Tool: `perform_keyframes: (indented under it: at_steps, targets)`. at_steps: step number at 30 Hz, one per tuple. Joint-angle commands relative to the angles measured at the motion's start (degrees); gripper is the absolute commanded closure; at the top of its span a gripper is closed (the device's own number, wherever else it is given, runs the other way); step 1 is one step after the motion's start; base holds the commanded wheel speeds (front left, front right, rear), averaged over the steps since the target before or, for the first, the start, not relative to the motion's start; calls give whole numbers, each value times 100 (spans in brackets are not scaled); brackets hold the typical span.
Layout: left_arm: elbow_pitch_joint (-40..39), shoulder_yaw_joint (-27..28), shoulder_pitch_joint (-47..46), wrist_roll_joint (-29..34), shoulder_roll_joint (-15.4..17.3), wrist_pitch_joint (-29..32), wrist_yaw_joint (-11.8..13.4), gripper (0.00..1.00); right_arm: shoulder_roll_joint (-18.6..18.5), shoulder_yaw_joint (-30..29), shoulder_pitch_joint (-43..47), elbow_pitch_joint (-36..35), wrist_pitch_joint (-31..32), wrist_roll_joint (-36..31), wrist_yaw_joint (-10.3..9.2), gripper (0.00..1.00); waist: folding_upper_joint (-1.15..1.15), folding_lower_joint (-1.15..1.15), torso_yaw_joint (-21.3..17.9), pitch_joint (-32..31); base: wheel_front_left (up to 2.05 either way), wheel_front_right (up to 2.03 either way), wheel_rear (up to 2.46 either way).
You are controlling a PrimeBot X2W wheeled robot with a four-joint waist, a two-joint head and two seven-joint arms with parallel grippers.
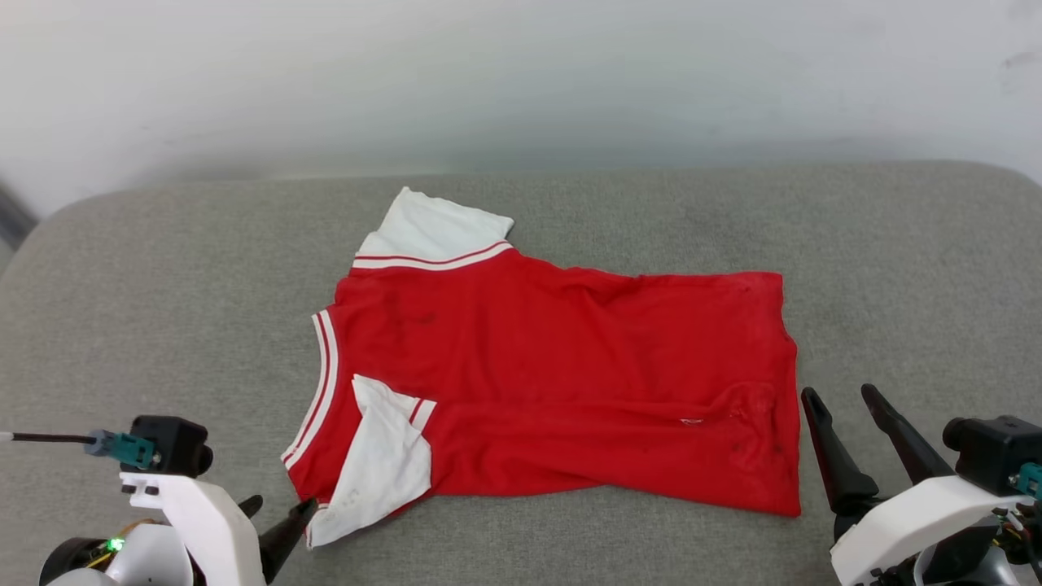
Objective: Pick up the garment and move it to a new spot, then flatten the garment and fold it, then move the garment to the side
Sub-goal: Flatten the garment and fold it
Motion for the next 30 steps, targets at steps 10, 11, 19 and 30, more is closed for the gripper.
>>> perform_keyframes:
  at_steps: [10, 11, 19, 30]
  targets:
    - [619, -82, -234, -273, -370, 301, -1, 0, 106, 70, -312, -161, 61, 92, -3, 0, 0, 1, -391, 893, 0, 0, 0]
    - [740, -86, -273, -285, -410, 317, -19, 0, 108, 74, -337, -160, 60, 92, -2, 0, 0, 1, -407, 940, 0, 0, 0]
    - [1415, -119, -601, -493, -732, 512, -307, 0, 48, 41, -448, -86, 181, 208, -2, 0, 0, 1, -416, 1077, 0, 0, 0]
    - [1710, -343, -792, -550, -1017, 775, -625, 100, 1, -40, -411, 3, 343, 341, -3, 0, 0, 1, -388, 981, 0, 0, 0]
